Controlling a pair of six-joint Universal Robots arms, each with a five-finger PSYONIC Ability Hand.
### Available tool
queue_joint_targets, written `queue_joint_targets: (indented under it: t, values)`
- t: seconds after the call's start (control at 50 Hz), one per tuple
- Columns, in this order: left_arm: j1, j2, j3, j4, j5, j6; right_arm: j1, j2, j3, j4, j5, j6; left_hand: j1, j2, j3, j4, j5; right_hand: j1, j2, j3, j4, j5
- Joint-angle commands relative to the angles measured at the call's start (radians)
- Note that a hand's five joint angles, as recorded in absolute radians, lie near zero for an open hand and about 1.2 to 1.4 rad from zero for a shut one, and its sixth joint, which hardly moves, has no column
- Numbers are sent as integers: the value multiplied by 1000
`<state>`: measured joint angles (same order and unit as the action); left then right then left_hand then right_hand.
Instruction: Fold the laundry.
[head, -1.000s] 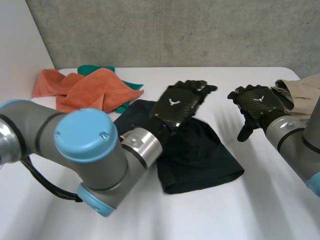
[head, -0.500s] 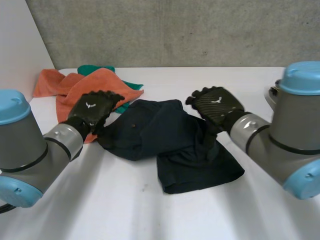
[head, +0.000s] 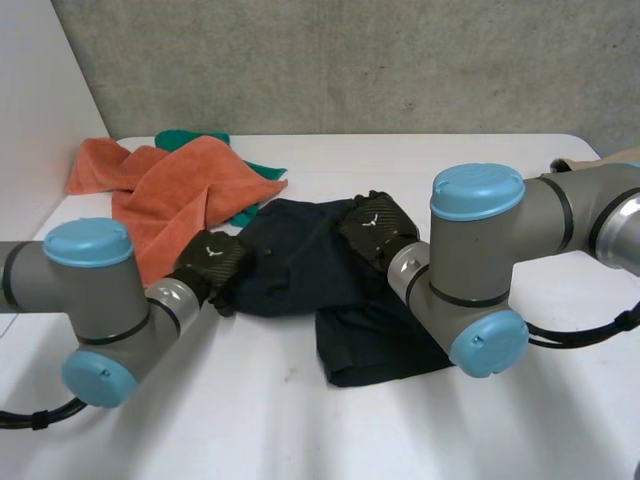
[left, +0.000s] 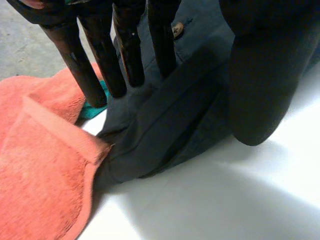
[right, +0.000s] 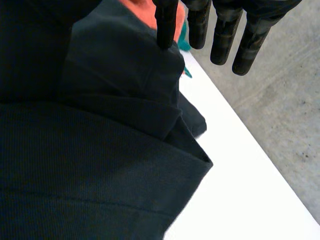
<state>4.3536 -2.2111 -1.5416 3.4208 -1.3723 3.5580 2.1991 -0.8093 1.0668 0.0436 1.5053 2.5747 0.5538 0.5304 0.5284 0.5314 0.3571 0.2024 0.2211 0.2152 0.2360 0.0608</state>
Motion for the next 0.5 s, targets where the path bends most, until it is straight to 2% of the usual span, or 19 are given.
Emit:
queue_joint_targets:
  t: [0.02,0.04,0.06,0.1,0.12,0.14,0.26,0.34,0.4,0.44,0.46,0.5]
  values:
    - [-38,-24,49,28,-2,-2,-1,1,10,15,58,-25,566,589,591,588,588,196,177,183,162,163]
    - [-48,-22,54,50,-4,-4,-5,-7,19,18,56,-27,741,765,767,764,763,447,428,434,413,414]
    - [-51,-22,57,64,-5,-4,-7,-11,24,21,55,-27,821,845,847,844,844,571,553,558,538,538]
    - [-58,-19,61,92,-7,-4,-9,-28,38,24,53,-24,842,866,868,865,865,812,793,799,778,779]
    - [-65,-13,66,113,-8,-4,-9,-54,56,28,53,-22,842,866,868,865,865,1095,1076,1082,1062,1062]
    - [-68,-10,69,123,-8,-5,-12,-68,67,30,52,-22,842,866,868,865,865,1193,1174,1180,1159,1160]
    - [-101,19,86,163,-39,-10,-44,-155,151,47,6,-21,842,866,868,865,865,1194,1175,1181,1160,1161]
    - [-111,60,84,187,-48,-11,-56,-220,208,159,-68,-13,842,866,868,865,865,1194,1175,1181,1160,1161]
    - [-117,105,77,207,-48,-18,-67,-260,249,327,-184,34,842,866,868,865,865,1194,1175,1181,1160,1161]
    - [-117,122,72,218,-47,-19,-67,-275,266,375,-249,82,842,866,868,865,865,1194,1175,1181,1160,1161]
    - [-117,135,69,231,-47,-21,-67,-295,286,387,-328,138,842,866,868,865,865,1194,1175,1181,1160,1161]
    - [-117,146,66,248,-45,-22,-67,-323,311,386,-410,195,842,866,868,865,865,1194,1175,1181,1160,1161]
